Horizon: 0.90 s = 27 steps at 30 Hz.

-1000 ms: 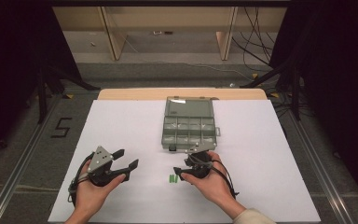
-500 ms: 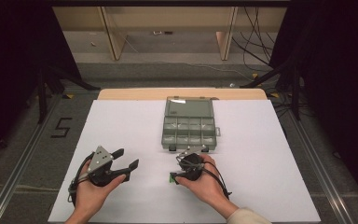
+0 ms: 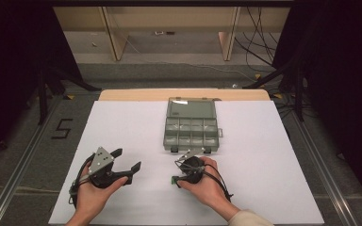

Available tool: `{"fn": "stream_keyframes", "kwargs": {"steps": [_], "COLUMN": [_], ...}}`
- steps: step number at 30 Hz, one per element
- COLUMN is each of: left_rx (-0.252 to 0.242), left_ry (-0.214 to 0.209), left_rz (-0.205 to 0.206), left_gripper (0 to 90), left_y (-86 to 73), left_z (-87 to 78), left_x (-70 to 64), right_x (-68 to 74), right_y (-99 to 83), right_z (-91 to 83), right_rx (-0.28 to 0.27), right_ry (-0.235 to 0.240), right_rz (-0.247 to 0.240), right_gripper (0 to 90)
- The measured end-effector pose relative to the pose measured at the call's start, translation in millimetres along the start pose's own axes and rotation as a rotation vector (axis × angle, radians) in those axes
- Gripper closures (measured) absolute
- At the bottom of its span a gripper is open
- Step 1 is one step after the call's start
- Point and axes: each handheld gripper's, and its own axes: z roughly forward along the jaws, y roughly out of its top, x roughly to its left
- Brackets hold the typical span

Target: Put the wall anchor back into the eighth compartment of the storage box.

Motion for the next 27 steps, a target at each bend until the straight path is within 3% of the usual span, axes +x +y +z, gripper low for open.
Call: {"fn": "stream_keyframes", "kwargs": {"steps": [3,8,14,15,19,22,27], "left_rx": [0.0,0.007,0.009,0.01,0.014,0.013,0.013], "left_ry": [-0.004,-0.001,-0.001,-0.001,-0.002,-0.002,-0.003], "left_rz": [0.0,0.007,0.006,0.004,0.006,0.006,0.004], "left_gripper": [16.4,16.5,16.6,16.6,16.7,16.7,16.8], "left_y": [-0.3,-0.6,-0.7,-0.7,-0.8,-0.8,-1.0], "left_z": [0.3,0.6,0.8,0.8,0.6,0.6,0.8], "left_x": [0.3,0.3,-0.3,-0.4,-0.1,-0.2,-0.2], "right_x": [0.4,0.6,0.3,2.1,2.4,1.7,2.9], "right_y": [-0.5,-0.4,-1.2,-0.8,-1.2,-1.9,-1.8], "right_z": [1.9,1.2,2.4,2.1,2.1,3.2,2.6], "right_rx": [0.004,0.019,0.012,0.02,0.023,0.019,0.027], "right_ry": [-0.003,0.002,-0.014,-0.02,-0.021,-0.044,-0.055], "right_rz": [-0.022,-0.012,-0.048,-0.029,-0.053,-0.11,-0.138], "right_gripper": [48.6,49.6,50.2,50.2,52.5,54.1,58.6]}}
